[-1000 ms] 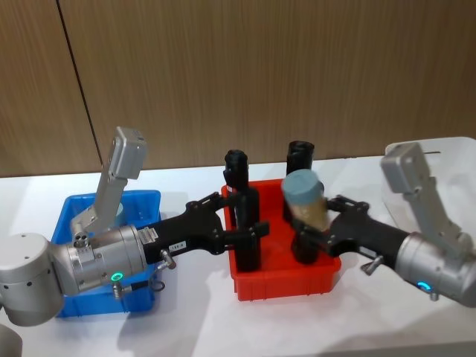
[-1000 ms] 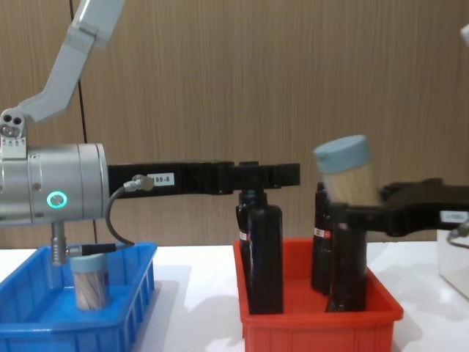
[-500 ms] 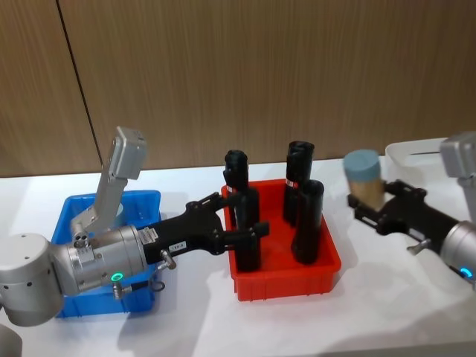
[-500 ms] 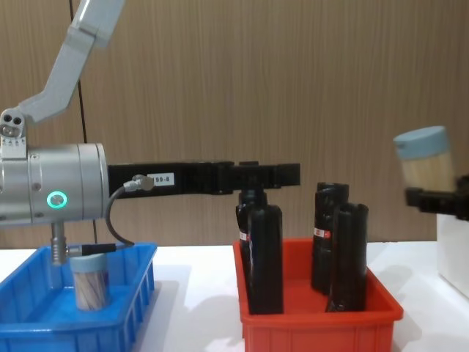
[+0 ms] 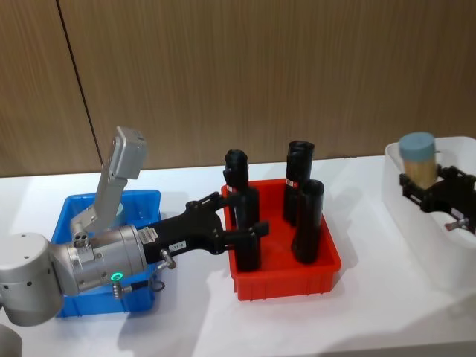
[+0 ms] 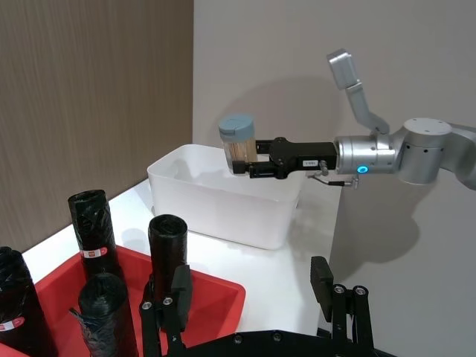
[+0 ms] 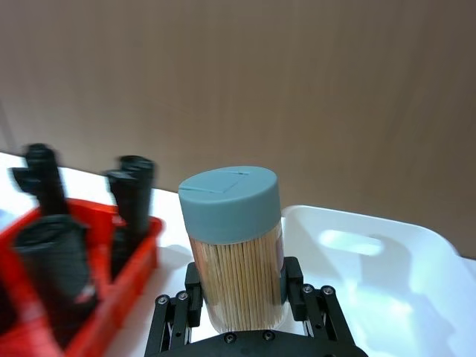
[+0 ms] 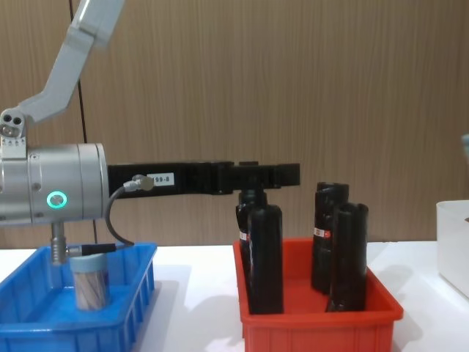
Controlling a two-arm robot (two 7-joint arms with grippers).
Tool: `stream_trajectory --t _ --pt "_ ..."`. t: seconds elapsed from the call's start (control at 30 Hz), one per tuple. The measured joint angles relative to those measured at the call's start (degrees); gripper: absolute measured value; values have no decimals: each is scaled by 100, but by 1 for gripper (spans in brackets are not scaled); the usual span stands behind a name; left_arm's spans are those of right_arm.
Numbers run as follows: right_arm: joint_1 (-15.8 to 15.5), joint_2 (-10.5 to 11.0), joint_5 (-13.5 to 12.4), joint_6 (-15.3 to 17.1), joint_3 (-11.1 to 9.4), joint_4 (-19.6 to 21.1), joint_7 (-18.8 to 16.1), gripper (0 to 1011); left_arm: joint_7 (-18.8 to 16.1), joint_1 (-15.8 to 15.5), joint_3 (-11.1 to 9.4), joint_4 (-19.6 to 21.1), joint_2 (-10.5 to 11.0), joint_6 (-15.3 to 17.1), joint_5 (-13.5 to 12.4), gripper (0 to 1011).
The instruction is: Pick the cotton swabs from the blue box and place them into the white box.
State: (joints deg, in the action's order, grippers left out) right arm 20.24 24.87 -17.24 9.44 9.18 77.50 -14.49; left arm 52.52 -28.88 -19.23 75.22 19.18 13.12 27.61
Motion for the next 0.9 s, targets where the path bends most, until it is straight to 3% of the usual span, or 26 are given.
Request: stream_trajectory --t 0.6,0.9 --pt "818 -125 358 7 -64 -1407 386 654 0 0 0 0 0 0 0 1004" --pt "1007 -155 468 -23 -70 -1745 414 917 0 0 0 0 0 0 0 1004"
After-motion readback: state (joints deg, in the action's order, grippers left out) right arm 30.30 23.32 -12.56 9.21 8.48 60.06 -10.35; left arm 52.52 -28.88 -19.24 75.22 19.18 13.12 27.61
